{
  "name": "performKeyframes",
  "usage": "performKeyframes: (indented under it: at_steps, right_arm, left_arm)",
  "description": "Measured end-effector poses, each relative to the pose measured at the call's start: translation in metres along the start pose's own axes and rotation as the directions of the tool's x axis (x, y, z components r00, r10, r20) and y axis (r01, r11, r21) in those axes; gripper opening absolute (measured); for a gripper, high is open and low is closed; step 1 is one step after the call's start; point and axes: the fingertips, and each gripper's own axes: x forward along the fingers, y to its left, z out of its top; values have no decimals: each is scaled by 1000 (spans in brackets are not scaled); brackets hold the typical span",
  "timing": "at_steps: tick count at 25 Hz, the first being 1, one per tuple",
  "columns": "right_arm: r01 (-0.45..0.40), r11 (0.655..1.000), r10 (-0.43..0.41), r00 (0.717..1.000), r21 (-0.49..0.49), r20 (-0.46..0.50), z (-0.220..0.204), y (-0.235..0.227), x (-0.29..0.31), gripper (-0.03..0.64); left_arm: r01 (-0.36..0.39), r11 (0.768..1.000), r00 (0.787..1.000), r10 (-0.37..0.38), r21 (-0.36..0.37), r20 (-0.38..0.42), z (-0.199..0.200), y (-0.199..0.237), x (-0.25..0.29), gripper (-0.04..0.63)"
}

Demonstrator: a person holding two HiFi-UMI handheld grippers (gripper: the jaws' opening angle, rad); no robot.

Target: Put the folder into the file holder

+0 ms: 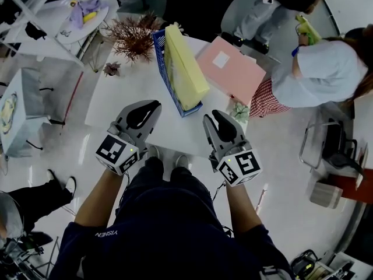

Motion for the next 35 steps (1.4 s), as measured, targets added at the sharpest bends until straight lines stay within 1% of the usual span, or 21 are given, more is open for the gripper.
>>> performKeyframes:
  at_steps: [4,14,27,35]
  right_arm:
    - [-9,1000,9,1000,-7,9,6,2,3,83]
    - [-20,999,21,999,-26,40,23,8,4,47]
    - [-39,998,41,999,-42,35,26,8,8,5]
    - [-55,997,56,998,-51,18,23,5,10,5]
  left_arm:
    - [-3,1000,1000,3,-2,2,1,3,0,48]
    - [-15,1000,1000,15,-3,9,4,6,0,48]
    - [-30,1000,999,30,-6,16,5,10,2,48]
    - [-34,999,999,34,-6,13,4,9,6,48]
